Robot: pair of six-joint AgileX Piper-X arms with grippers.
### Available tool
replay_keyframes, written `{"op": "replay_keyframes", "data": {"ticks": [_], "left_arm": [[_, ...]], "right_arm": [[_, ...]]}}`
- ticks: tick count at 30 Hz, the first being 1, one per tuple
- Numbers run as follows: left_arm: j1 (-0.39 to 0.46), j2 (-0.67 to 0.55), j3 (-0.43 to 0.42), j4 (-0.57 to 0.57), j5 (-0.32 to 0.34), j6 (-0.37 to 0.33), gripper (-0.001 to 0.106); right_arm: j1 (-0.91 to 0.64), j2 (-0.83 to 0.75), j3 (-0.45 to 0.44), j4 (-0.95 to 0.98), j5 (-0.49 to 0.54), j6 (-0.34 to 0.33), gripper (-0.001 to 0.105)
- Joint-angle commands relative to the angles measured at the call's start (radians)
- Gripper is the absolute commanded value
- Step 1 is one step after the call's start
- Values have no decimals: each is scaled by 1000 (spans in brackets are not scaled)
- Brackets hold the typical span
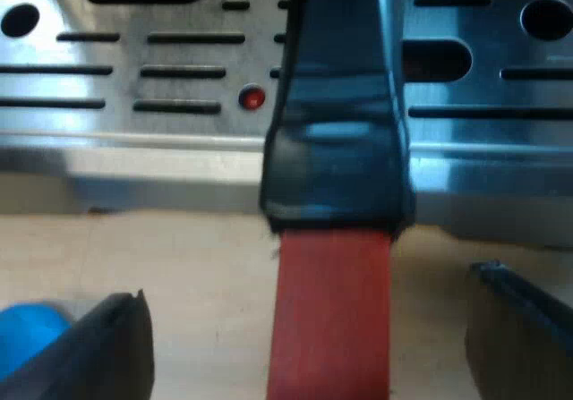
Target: Grind coffee beans and then tamp
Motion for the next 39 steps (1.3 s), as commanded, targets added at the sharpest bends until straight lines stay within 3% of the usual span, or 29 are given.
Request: {"op": "replay_keyframes", "data": {"ticks": [1, 5, 18, 39], "left_arm": [[-4, -6, -9, -3, 7, -8, 64], [-4, -6, -9, -3, 7, -8, 64], [-4, -6, -9, -3, 7, -8, 64], [-4, -6, -9, -3, 7, -8, 64]], "right_arm": [[-11, -2, -3, -11, 0, -13, 72], [-11, -2, -3, -11, 0, -13, 68], [-11, -2, -3, -11, 0, -13, 0], [23, -2, -3, 19, 12, -9, 0]]}}
